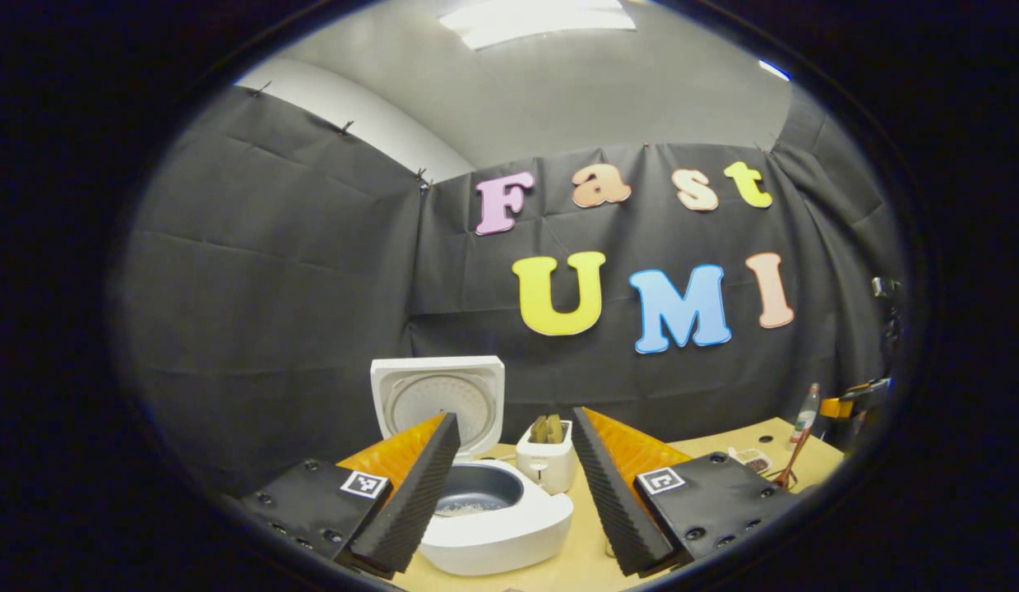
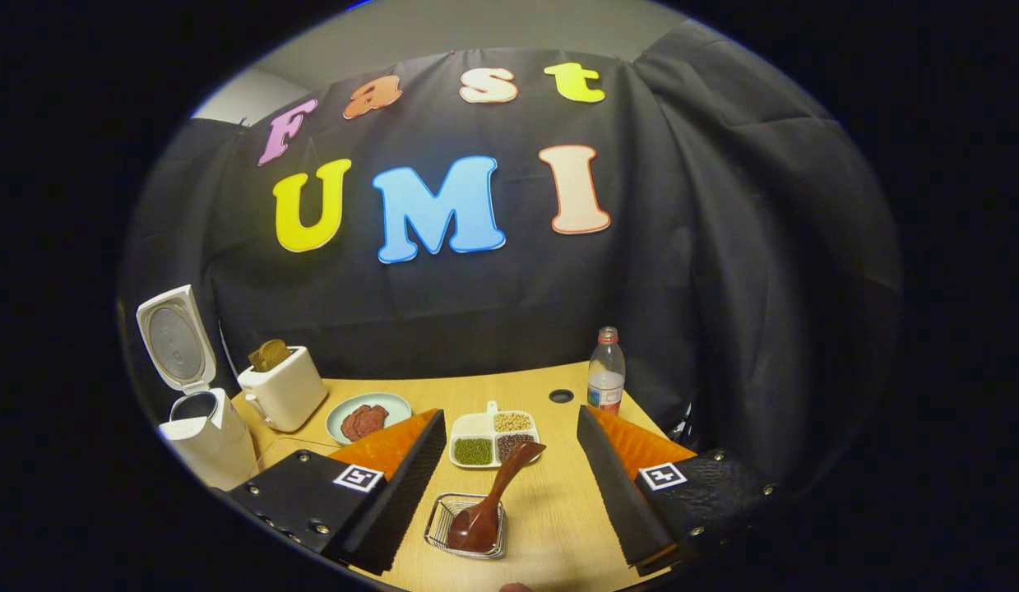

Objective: Close the left gripper, press the button to open the rice cooker; take a wooden spoon from the chopstick holder with the right hand, scoop a spoonful of rice and pour it into the rice cooker, then put the wooden spoon back into the chopstick holder.

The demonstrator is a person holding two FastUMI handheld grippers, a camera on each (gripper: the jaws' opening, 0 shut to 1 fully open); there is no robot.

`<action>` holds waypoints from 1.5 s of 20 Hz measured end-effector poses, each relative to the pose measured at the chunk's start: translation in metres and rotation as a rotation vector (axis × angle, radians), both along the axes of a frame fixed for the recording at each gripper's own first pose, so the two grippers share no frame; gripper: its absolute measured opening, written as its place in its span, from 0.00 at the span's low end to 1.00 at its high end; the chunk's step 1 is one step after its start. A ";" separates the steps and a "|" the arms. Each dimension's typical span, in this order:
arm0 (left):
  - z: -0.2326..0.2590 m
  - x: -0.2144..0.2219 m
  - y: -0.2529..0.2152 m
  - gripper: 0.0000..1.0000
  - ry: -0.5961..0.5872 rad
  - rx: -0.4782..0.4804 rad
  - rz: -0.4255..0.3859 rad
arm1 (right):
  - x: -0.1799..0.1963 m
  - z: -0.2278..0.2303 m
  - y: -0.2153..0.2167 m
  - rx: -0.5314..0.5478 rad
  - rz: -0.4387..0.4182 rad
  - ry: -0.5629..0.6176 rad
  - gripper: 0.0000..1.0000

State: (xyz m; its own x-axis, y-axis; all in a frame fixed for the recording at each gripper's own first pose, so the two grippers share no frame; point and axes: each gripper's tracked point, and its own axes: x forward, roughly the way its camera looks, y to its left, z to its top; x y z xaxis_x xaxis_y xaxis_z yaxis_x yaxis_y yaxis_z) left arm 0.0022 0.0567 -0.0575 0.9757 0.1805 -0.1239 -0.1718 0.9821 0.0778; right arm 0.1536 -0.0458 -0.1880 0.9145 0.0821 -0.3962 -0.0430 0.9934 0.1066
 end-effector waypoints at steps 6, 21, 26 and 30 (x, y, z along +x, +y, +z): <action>-0.002 -0.017 0.011 0.95 0.022 0.031 0.049 | 0.017 -0.071 0.001 0.057 -0.003 0.183 0.98; 0.007 -0.046 0.044 0.95 0.041 0.078 0.137 | 0.024 -0.127 0.025 0.342 -0.024 0.436 0.26; 0.009 -0.039 0.038 0.95 0.034 0.073 0.102 | 0.014 -0.106 0.036 0.287 0.041 0.363 0.10; 0.008 -0.034 0.038 0.97 0.020 0.053 0.074 | 0.008 -0.063 0.041 0.293 0.029 0.276 0.10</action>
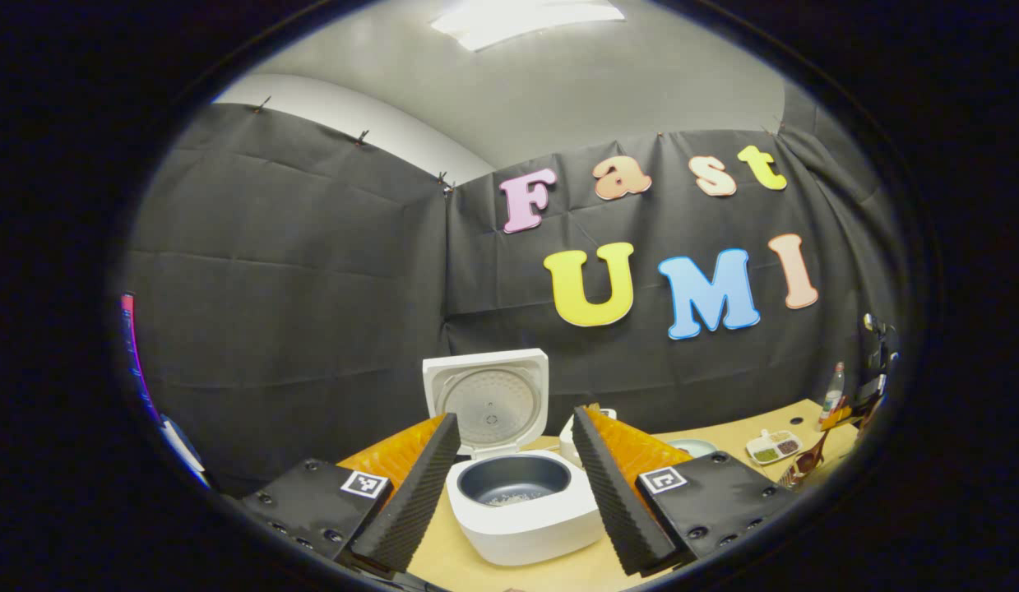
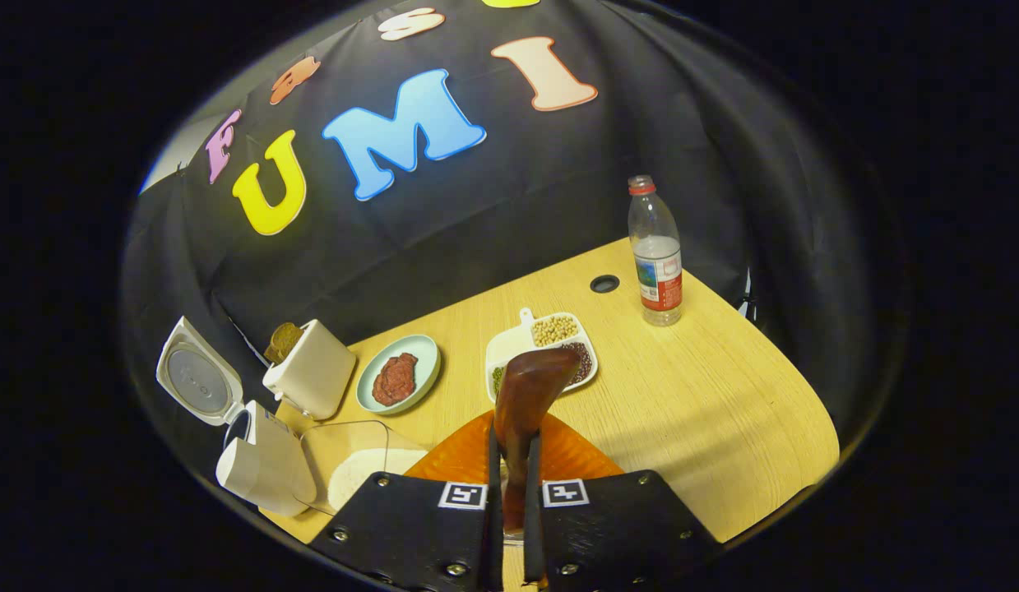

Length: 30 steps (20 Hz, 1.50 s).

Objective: Close the left gripper, press the button to open the rice cooker; take a wooden spoon from the chopstick holder with the right hand, scoop a spoonful of rice and pour it into the rice cooker, then put the wooden spoon back into the chopstick holder.

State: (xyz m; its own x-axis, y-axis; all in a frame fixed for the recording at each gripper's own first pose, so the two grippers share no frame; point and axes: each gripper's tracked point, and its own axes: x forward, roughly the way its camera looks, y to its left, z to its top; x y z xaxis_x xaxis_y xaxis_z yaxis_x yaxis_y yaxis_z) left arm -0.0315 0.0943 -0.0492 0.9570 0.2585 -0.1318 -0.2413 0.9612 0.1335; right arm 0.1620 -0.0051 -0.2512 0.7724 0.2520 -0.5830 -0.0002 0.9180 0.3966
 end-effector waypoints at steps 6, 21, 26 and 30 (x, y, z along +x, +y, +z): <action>-0.003 -0.003 0.010 0.92 0.005 -0.017 -0.036 | -0.004 0.058 0.012 0.028 -0.033 -0.109 0.10; -0.011 -0.053 0.104 0.95 0.049 -0.011 0.042 | -0.003 0.069 0.129 -0.009 0.027 -0.187 0.10; -0.015 -0.057 0.126 0.95 0.062 0.009 0.054 | -0.004 0.044 0.157 -0.095 0.060 -0.190 0.10; -0.021 -0.058 0.139 0.94 0.080 0.019 0.047 | -0.006 0.001 0.175 -0.247 0.094 -0.171 0.10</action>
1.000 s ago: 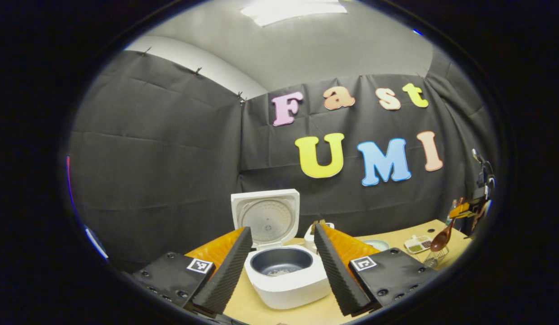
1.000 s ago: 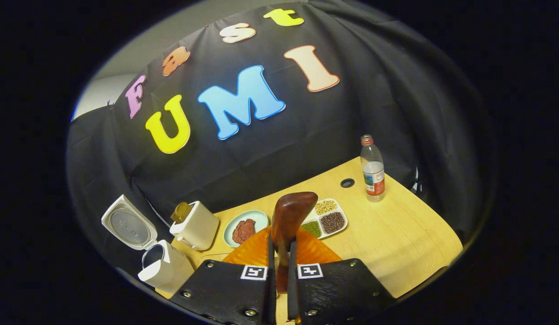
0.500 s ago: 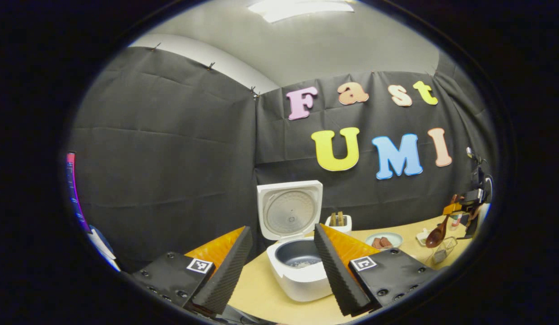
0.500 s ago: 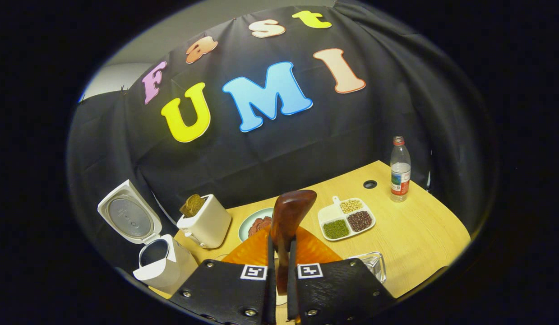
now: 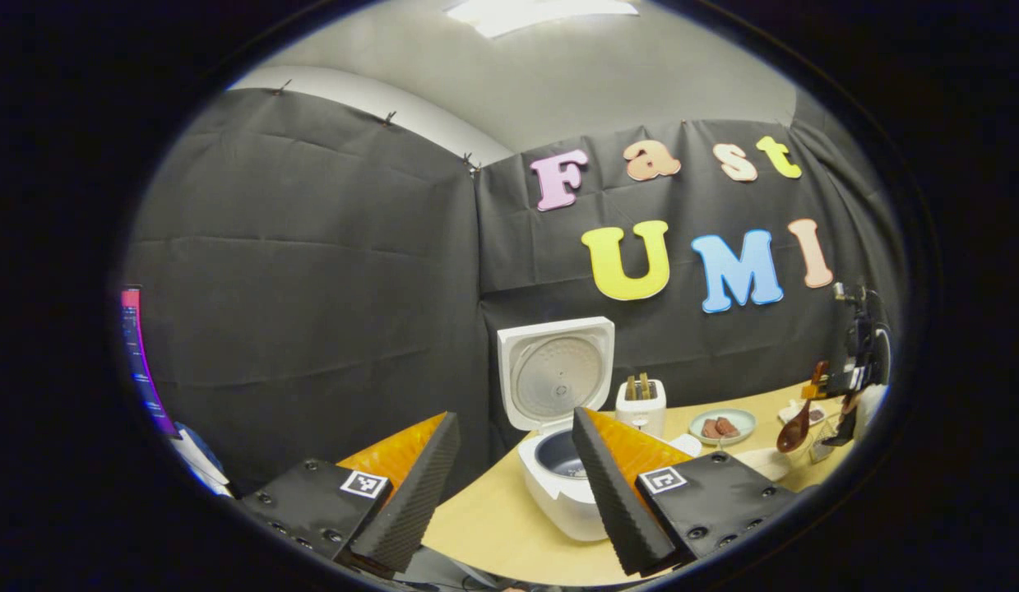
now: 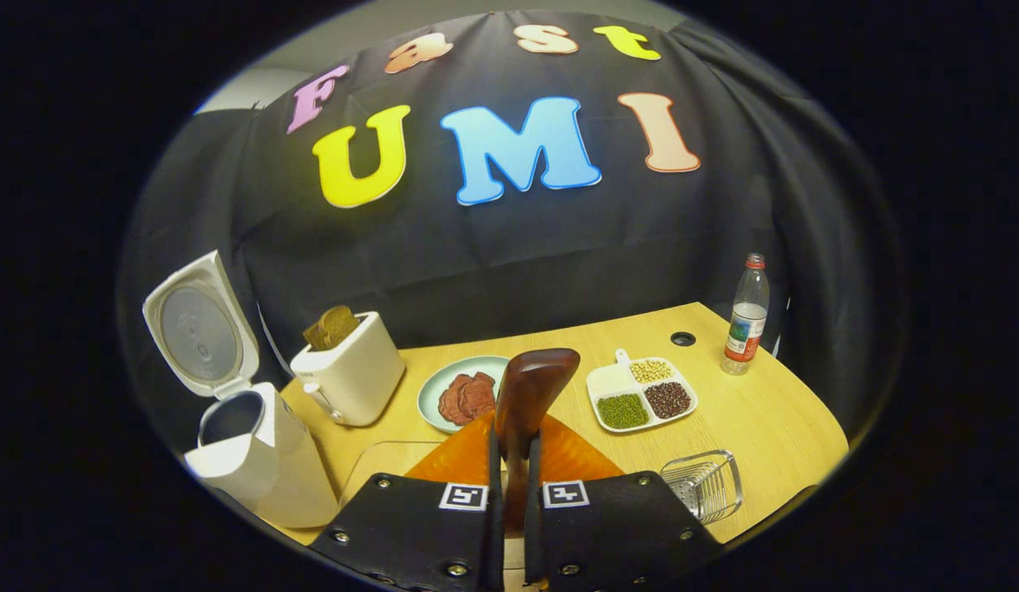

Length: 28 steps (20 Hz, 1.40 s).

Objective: Close the left gripper, press the button to open the rice cooker; take a wooden spoon from the chopstick holder with the right hand, scoop a spoonful of rice and pour it into the rice cooker, then put the wooden spoon back into the chopstick holder.

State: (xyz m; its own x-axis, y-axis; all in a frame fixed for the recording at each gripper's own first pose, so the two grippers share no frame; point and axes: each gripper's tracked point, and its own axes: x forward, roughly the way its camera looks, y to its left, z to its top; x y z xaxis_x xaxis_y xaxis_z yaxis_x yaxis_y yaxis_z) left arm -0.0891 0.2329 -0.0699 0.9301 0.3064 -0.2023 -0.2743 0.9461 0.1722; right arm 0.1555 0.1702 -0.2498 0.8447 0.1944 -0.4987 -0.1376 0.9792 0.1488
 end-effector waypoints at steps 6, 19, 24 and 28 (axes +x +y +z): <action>-0.010 -0.001 0.027 0.92 0.011 0.000 0.007 | -0.008 -0.022 0.037 -0.076 0.009 -0.008 0.10; -0.020 0.003 0.054 0.92 0.003 -0.028 0.006 | -0.028 -0.027 0.095 0.228 -0.016 0.122 0.10; -0.021 0.009 0.041 0.95 -0.003 -0.036 -0.009 | -0.025 -0.037 0.061 0.430 -0.127 0.219 0.10; -0.019 0.012 0.024 0.95 -0.003 -0.029 -0.031 | -0.026 -0.039 0.042 0.532 -0.167 0.245 0.10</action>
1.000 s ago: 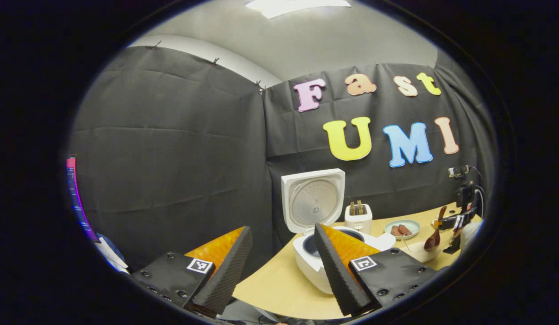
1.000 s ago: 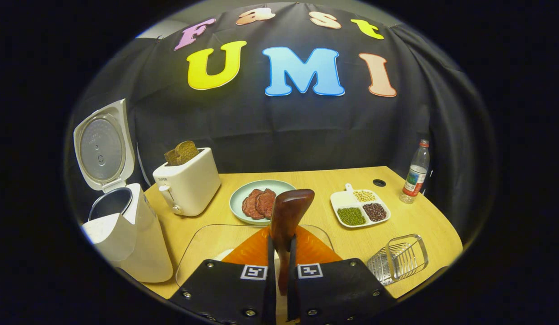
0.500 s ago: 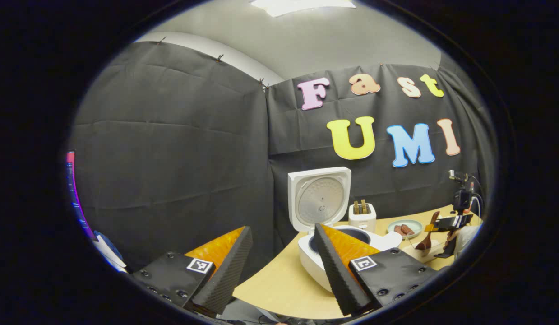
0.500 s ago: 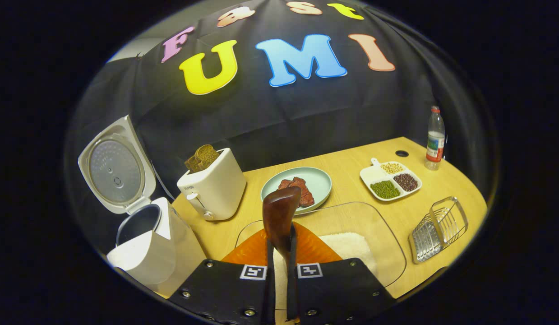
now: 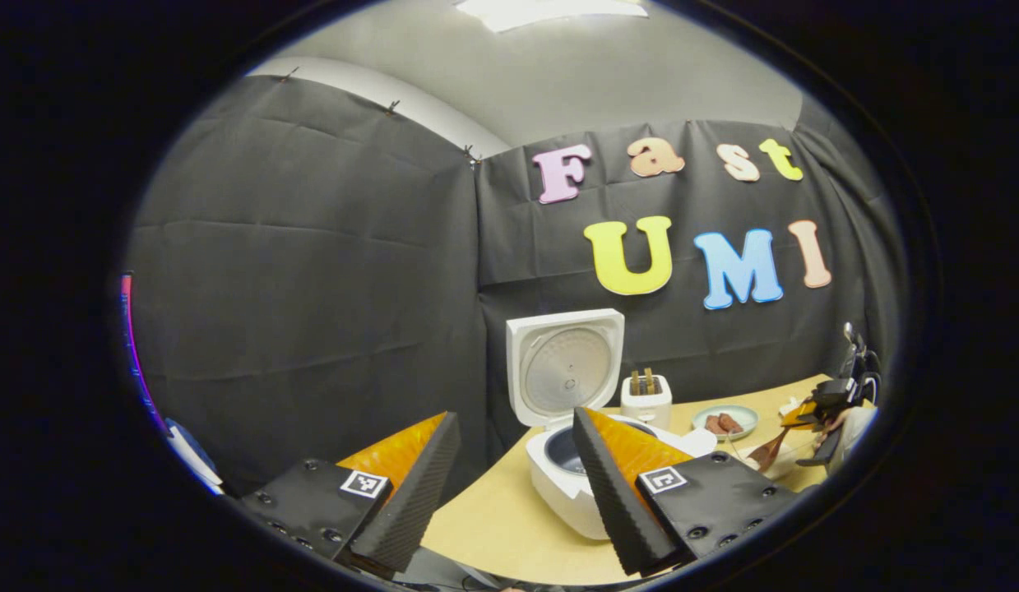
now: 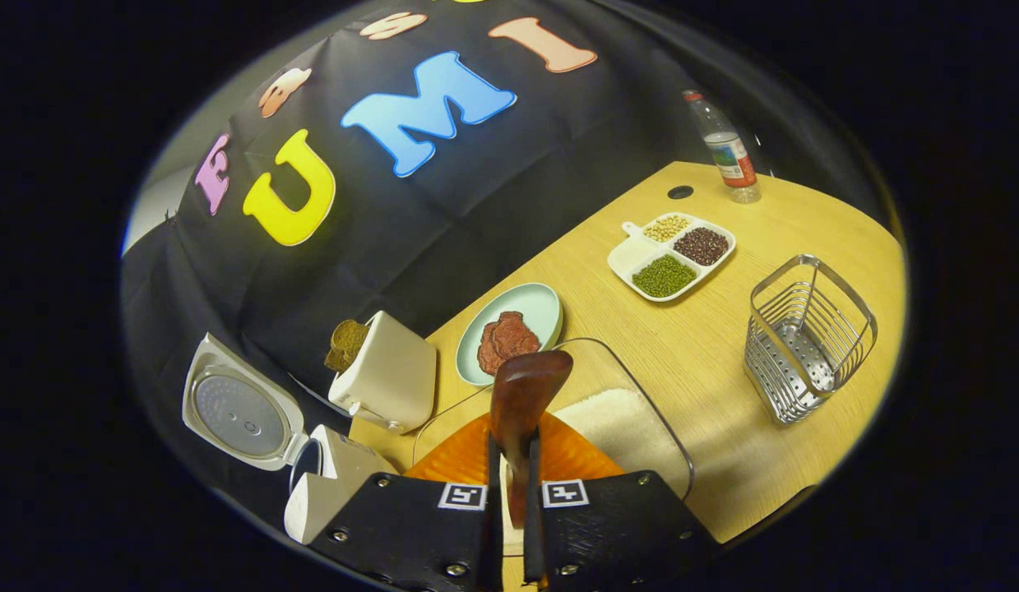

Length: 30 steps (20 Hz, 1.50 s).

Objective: Close the left gripper, press the button to open the rice cooker; take a wooden spoon from the chopstick holder with the right hand, scoop a spoonful of rice and pour it into the rice cooker, then put the wooden spoon back into the chopstick holder.

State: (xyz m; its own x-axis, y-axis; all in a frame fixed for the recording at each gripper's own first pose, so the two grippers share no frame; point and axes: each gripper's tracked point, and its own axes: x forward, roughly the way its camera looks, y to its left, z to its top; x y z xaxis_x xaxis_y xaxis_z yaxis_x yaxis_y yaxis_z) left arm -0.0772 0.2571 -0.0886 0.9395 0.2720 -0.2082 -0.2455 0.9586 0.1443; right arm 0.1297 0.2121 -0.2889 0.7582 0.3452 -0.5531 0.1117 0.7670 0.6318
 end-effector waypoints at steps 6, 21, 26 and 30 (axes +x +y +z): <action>0.007 0.005 -0.021 0.92 -0.014 0.005 -0.024 | 0.008 0.028 -0.008 0.162 -0.041 -0.021 0.10; 0.009 -0.004 0.016 0.92 -0.024 -0.001 0.028 | 0.023 0.130 0.066 0.550 -0.006 -0.053 0.10; 0.008 -0.017 0.038 0.92 -0.025 -0.002 0.060 | 0.020 0.154 0.123 0.551 0.086 -0.089 0.10; 0.004 -0.032 0.057 0.92 -0.025 -0.010 0.094 | 0.009 0.158 0.178 0.486 0.179 -0.115 0.10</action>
